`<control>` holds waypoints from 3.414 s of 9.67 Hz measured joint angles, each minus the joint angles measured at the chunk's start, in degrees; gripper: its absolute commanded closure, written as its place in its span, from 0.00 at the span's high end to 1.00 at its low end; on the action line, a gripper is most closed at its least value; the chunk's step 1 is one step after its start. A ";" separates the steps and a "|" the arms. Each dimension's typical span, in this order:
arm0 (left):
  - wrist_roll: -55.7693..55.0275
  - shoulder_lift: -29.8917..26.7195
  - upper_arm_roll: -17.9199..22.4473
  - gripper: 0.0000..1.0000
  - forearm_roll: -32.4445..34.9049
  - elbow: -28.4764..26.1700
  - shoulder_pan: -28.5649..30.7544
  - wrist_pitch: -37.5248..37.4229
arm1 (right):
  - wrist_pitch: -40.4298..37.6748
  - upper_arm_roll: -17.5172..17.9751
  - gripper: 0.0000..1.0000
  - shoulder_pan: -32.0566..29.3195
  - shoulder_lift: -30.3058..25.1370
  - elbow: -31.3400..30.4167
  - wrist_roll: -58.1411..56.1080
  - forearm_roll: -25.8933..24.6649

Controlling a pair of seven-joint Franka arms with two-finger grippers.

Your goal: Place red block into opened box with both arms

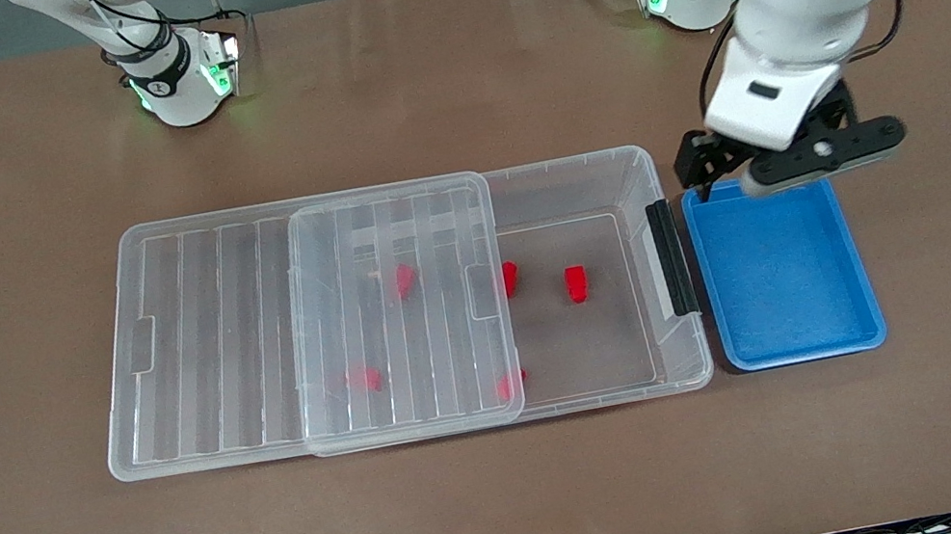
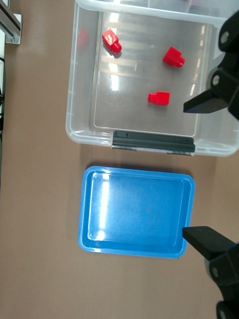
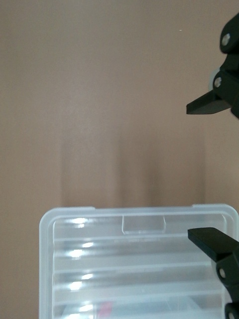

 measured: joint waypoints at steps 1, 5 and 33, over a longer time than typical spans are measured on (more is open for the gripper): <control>3.45 -1.67 1.59 1.00 -2.66 -0.05 1.56 -1.02 | 3.63 -0.24 0.69 -0.67 1.51 -2.43 -2.19 0.00; 16.69 -7.38 12.91 1.00 -8.17 -0.93 1.29 -8.65 | 18.62 -0.21 0.00 -0.73 3.95 -16.11 -4.70 0.00; 23.08 -12.81 18.34 1.00 -10.31 -6.37 1.62 -7.35 | 19.72 13.12 0.00 8.35 11.09 -16.18 16.35 4.29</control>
